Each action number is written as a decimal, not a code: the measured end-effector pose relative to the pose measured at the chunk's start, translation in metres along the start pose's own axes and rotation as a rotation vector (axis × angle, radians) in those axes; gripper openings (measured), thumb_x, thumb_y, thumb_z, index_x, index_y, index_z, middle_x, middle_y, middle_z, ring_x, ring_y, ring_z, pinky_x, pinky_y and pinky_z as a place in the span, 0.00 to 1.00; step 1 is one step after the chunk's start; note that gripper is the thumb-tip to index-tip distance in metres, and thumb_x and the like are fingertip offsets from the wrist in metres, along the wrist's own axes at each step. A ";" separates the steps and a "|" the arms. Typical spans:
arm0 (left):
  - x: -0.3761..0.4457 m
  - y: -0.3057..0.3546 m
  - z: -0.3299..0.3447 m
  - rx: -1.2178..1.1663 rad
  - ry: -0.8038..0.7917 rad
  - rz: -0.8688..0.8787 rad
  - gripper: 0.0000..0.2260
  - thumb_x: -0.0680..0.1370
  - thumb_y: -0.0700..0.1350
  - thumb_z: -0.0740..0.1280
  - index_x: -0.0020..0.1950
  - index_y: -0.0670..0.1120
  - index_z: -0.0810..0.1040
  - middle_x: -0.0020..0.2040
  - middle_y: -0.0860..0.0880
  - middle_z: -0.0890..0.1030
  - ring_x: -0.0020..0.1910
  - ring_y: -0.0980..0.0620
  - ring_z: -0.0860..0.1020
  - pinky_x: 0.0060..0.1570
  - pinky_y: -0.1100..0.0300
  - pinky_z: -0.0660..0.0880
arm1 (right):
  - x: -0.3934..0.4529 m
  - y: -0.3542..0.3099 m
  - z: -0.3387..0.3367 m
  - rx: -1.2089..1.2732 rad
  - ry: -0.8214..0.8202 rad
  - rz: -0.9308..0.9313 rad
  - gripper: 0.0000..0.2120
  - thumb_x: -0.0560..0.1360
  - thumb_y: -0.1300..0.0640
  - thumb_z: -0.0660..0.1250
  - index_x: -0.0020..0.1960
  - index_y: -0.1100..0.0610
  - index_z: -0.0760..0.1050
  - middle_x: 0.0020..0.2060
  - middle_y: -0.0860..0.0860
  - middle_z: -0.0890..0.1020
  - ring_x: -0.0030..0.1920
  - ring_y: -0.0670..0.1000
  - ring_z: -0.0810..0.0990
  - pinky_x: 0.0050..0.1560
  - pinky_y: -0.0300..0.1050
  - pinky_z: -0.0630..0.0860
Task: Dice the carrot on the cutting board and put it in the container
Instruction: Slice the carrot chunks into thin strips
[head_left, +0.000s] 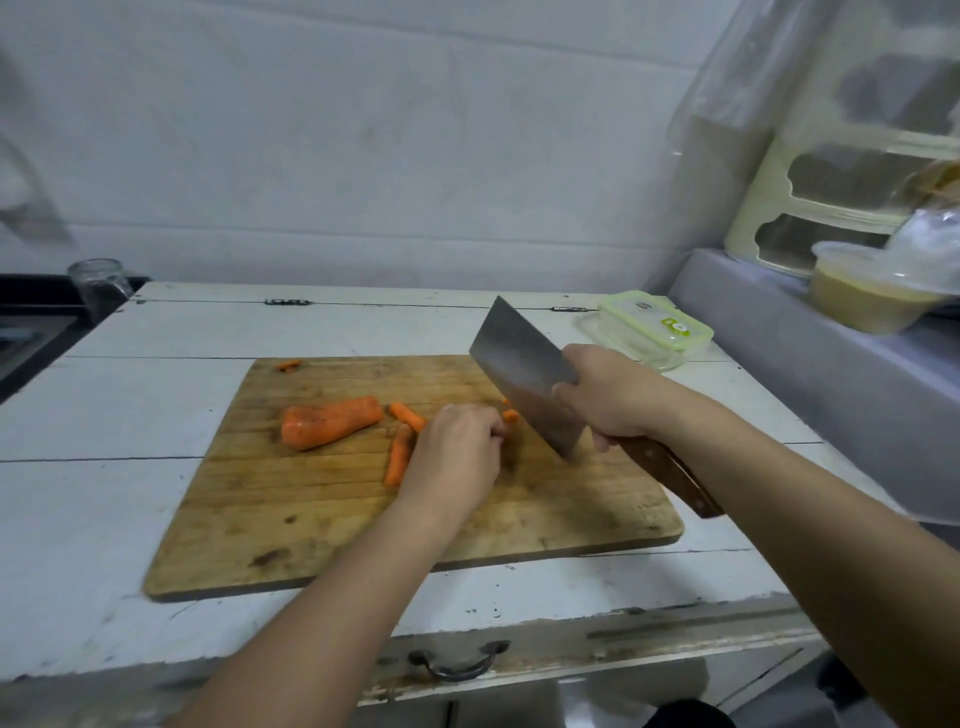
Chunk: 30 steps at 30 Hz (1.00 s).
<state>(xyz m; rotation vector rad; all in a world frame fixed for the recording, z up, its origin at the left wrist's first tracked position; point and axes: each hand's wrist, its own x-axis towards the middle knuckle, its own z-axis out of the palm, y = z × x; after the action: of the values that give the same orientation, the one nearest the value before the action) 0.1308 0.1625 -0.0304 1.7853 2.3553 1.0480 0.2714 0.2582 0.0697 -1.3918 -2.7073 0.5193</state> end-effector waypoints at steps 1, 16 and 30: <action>0.000 0.000 0.001 -0.011 0.008 -0.005 0.06 0.80 0.42 0.68 0.50 0.49 0.85 0.50 0.51 0.84 0.54 0.49 0.79 0.55 0.51 0.76 | -0.003 0.005 -0.003 0.006 0.006 0.016 0.08 0.82 0.55 0.57 0.44 0.51 0.63 0.20 0.52 0.78 0.19 0.51 0.76 0.29 0.42 0.71; -0.002 0.001 -0.001 0.003 0.010 -0.019 0.05 0.80 0.42 0.68 0.51 0.48 0.83 0.51 0.50 0.83 0.55 0.49 0.77 0.56 0.53 0.75 | -0.002 -0.005 0.009 -0.125 -0.032 -0.016 0.05 0.81 0.62 0.60 0.55 0.56 0.71 0.38 0.58 0.84 0.26 0.55 0.83 0.29 0.45 0.79; -0.001 0.004 -0.004 0.033 -0.022 -0.054 0.07 0.80 0.38 0.65 0.51 0.47 0.83 0.51 0.49 0.82 0.54 0.48 0.76 0.53 0.51 0.76 | 0.021 -0.029 0.020 -0.330 -0.054 0.009 0.12 0.76 0.65 0.68 0.58 0.60 0.70 0.41 0.56 0.84 0.36 0.56 0.84 0.39 0.49 0.82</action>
<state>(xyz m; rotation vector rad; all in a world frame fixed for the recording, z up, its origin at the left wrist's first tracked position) 0.1328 0.1606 -0.0260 1.7234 2.4074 0.9835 0.2329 0.2541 0.0582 -1.4752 -2.9335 0.1129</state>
